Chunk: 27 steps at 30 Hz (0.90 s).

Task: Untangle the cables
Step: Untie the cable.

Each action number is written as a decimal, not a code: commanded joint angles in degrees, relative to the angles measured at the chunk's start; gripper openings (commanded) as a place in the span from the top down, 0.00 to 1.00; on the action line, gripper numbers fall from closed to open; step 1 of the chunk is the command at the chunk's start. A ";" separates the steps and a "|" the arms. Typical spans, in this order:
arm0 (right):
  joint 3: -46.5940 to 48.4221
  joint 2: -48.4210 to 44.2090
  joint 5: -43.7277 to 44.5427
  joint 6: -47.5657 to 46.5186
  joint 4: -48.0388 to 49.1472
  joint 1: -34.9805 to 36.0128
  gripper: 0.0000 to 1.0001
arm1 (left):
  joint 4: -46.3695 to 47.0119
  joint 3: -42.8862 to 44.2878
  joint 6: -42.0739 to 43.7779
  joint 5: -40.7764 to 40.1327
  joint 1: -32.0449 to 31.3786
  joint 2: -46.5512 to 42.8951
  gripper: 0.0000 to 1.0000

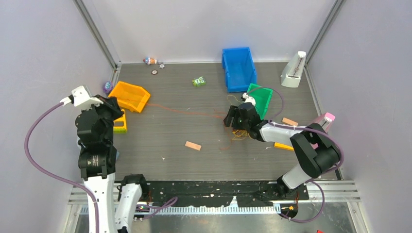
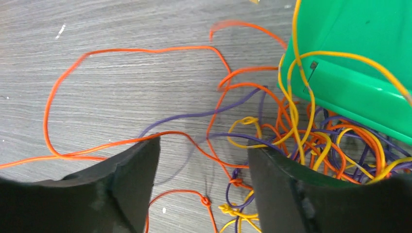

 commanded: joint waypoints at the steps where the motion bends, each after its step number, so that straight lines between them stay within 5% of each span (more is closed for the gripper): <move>1: 0.57 -7.30 3.03 -5.98 -1.29 -0.12 0.22 | 3.23 2.70 1.43 4.18 0.51 1.50 1.00; 4: 2.30 -10.98 5.96 -9.33 -3.86 0.85 0.13 | 2.86 3.45 2.12 4.19 0.45 1.32 1.00; 11: 8.04 -11.71 4.74 -22.62 -4.28 8.01 0.11 | 1.73 5.78 3.18 3.97 -0.10 1.84 1.00; 17: 15.53 -5.50 -11.00 -30.48 -2.33 13.48 0.11 | 1.03 7.40 3.21 4.38 -0.10 1.97 1.00; 27: 22.82 9.01 -12.46 -38.46 -1.06 19.25 0.15 | -1.89 10.92 4.40 3.19 -0.32 1.82 1.00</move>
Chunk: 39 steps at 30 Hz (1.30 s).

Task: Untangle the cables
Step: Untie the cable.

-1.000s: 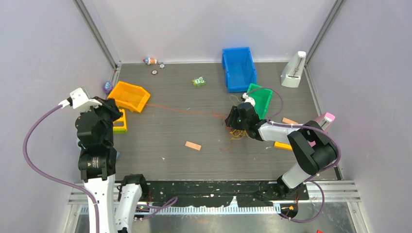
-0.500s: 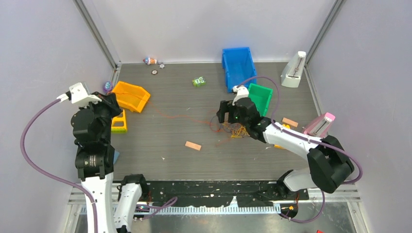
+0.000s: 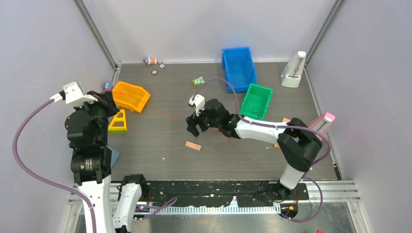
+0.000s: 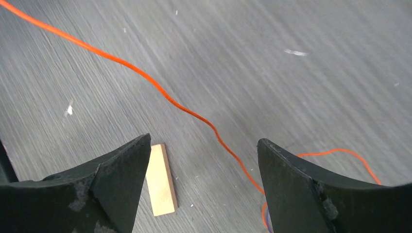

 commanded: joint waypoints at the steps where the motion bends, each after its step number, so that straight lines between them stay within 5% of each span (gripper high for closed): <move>1: 1.25 3.12 -0.24 -3.41 2.92 0.40 0.15 | -0.76 3.50 1.86 -0.38 -0.38 -0.03 1.00; 5: 2.37 6.53 4.17 -2.66 2.46 0.38 0.24 | -1.57 4.30 2.00 -1.05 -0.51 -0.34 1.00; 7: 2.57 7.57 7.13 -1.76 2.22 0.38 0.42 | -1.96 4.46 2.07 -1.84 -0.60 -0.39 1.00; 8: 2.62 7.48 8.11 -1.48 2.17 0.40 0.63 | -1.95 4.30 2.18 -2.10 -0.65 -0.45 1.00; 10: 2.57 5.93 9.89 -1.32 2.17 0.42 0.90 | -1.24 3.23 2.14 -1.60 -0.92 -0.45 1.00; 11: 2.50 3.89 10.15 -0.60 2.22 0.47 0.92 | -0.58 2.27 1.78 -0.64 -0.92 -0.37 1.00; 16: 8.67 -5.55 9.54 1.18 -5.42 0.34 0.94 | 2.20 -3.34 -2.20 9.43 -0.92 2.97 1.00; 23: 33.51 -12.98 1.77 2.33 -23.39 0.34 0.95 | 10.62 -13.73 -10.61 22.63 -2.69 7.06 1.00; 32: 40.16 -11.59 2.71 4.12 -27.36 0.18 0.95 | 16.66 -13.68 -8.66 35.20 -10.82 12.72 1.00; 39: 48.94 -8.89 2.63 5.08 -30.93 -0.65 0.95 | 18.13 -13.10 -7.22 35.21 -19.06 17.16 1.00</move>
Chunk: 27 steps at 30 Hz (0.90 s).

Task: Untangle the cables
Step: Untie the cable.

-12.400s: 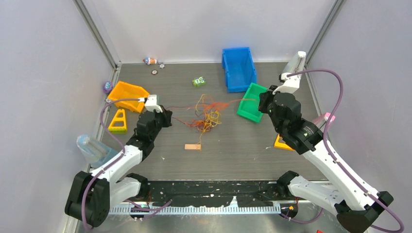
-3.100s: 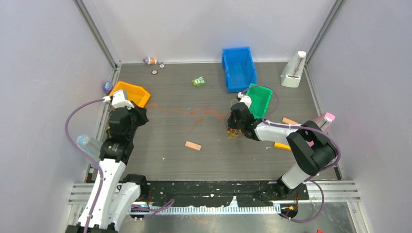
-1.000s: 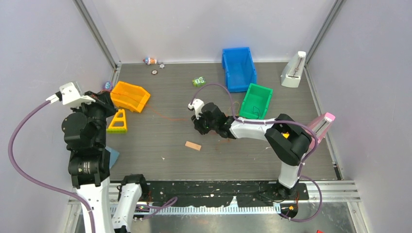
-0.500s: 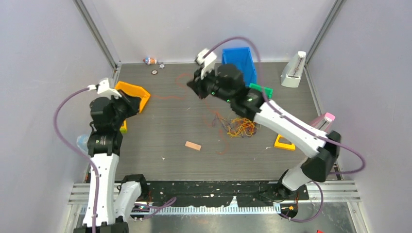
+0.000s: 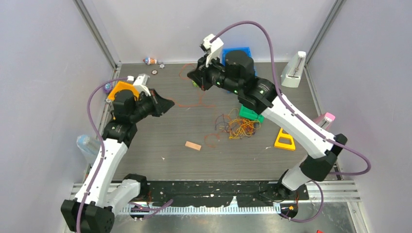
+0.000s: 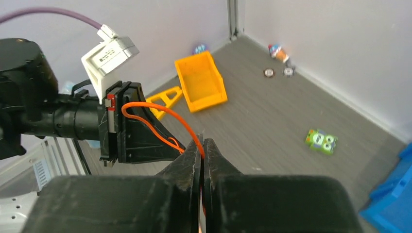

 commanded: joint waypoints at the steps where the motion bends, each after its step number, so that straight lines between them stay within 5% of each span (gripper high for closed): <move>1: 11.08 2.37 -0.46 0.53 -4.47 -0.74 0.95 | 5.87 2.06 1.06 2.61 -5.10 2.56 1.00; 9: 32.46 10.20 0.25 -0.99 -14.27 -1.35 0.95 | 11.40 4.81 0.46 1.66 -11.88 8.61 1.00; 23: 20.96 9.66 -7.31 6.79 -9.58 -11.15 0.95 | 19.78 10.95 0.12 2.24 -17.76 22.52 0.99; 27: 19.30 9.41 -8.14 7.21 -9.58 -12.21 0.95 | 12.63 14.88 2.88 1.50 -18.18 26.33 0.39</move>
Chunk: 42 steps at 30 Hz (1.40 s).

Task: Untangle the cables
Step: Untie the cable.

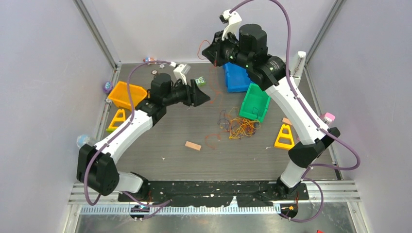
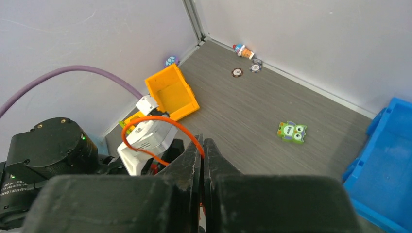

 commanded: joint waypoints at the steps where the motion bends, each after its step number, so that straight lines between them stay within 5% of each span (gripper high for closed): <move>1: -0.42 -1.54 -3.23 1.87 2.66 -0.58 0.95 | -5.03 5.18 3.37 -1.74 -0.54 1.69 0.31; 6: -0.85 -1.91 -3.73 2.12 2.64 -1.65 0.95 | -14.04 2.74 5.46 -22.69 0.31 -4.88 0.15; 8: -0.94 -2.02 -3.99 2.12 2.66 -1.83 0.95 | -12.38 0.12 5.20 -23.96 2.12 -8.24 0.11; 21: -1.78 -1.60 -6.63 3.27 2.77 -1.83 0.95 | 4.24 -6.64 14.61 -13.19 4.20 -17.37 0.00; 34: -3.10 -2.28 -9.64 4.42 3.86 -1.94 0.94 | 20.26 3.55 7.47 7.15 4.01 -0.58 0.00; 42: -2.80 -2.35 -9.86 4.96 3.89 -1.86 0.95 | 19.24 8.05 9.52 12.54 0.00 3.98 0.04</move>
